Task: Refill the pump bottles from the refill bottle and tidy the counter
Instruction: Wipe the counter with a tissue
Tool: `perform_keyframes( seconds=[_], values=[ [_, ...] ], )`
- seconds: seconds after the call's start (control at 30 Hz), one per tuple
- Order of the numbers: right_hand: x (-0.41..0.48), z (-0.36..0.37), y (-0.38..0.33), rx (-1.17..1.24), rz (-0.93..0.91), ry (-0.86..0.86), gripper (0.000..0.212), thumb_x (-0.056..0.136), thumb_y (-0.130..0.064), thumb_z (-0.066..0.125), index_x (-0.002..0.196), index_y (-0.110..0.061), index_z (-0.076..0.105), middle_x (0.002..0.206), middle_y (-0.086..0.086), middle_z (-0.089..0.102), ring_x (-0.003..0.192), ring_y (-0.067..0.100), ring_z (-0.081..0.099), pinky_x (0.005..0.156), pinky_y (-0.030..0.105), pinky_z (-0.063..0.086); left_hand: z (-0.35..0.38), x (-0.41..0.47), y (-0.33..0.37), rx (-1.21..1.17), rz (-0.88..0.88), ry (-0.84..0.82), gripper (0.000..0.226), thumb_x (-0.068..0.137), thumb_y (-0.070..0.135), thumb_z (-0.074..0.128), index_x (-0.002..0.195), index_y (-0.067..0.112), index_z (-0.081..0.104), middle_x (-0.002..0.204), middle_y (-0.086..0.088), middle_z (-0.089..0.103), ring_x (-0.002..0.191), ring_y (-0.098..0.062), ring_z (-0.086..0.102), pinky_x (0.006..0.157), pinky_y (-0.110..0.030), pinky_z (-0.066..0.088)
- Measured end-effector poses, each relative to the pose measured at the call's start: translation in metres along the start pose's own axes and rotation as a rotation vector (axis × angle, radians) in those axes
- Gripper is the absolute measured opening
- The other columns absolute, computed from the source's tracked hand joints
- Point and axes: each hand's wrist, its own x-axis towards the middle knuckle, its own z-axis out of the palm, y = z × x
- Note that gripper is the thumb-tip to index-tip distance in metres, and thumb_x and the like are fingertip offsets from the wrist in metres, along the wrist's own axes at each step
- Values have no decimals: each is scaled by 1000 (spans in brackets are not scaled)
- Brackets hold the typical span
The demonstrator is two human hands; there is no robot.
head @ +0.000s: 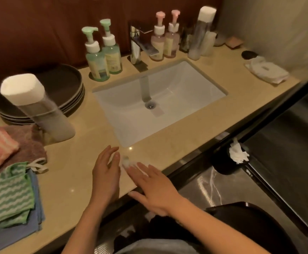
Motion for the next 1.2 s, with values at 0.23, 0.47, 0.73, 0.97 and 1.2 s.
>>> perform_keyframes(
  seconds=[0.23,0.47,0.73,0.97,1.2],
  values=[
    [-30,-64,161,41,307,96,64,94,-60,15,147,-37,-12,158,-7,5,145,13,1,118,41,13,51,11,15,101,23,-90,19,98,27,44,106,40,55,140,5,46,128,-16,44,110,-41,32],
    [5,-81,219,116,503,229,70,96,-55,21,149,-27,-16,159,5,7,146,24,4,116,43,9,78,17,21,106,31,-83,19,97,28,45,104,41,57,136,5,50,125,-17,48,109,-46,34],
    [46,-42,118,100,149,102,71,94,-59,20,150,-26,-10,159,-1,-3,145,16,-10,119,42,1,97,23,30,81,31,-8,21,98,22,45,111,27,60,133,3,52,124,-12,46,107,-37,35],
    [-7,-32,114,20,-156,-20,67,97,-56,23,152,-19,8,159,-1,7,145,12,-6,118,33,-2,114,30,38,72,28,19,21,98,23,45,111,26,61,129,10,51,121,-6,44,98,-24,33],
    [-38,-80,216,-22,19,-8,67,95,-57,19,146,-37,-20,157,-12,-3,144,10,-5,119,37,6,129,31,37,107,18,-2,20,97,26,45,111,29,60,130,9,51,123,-12,47,107,-36,36]
  ],
)
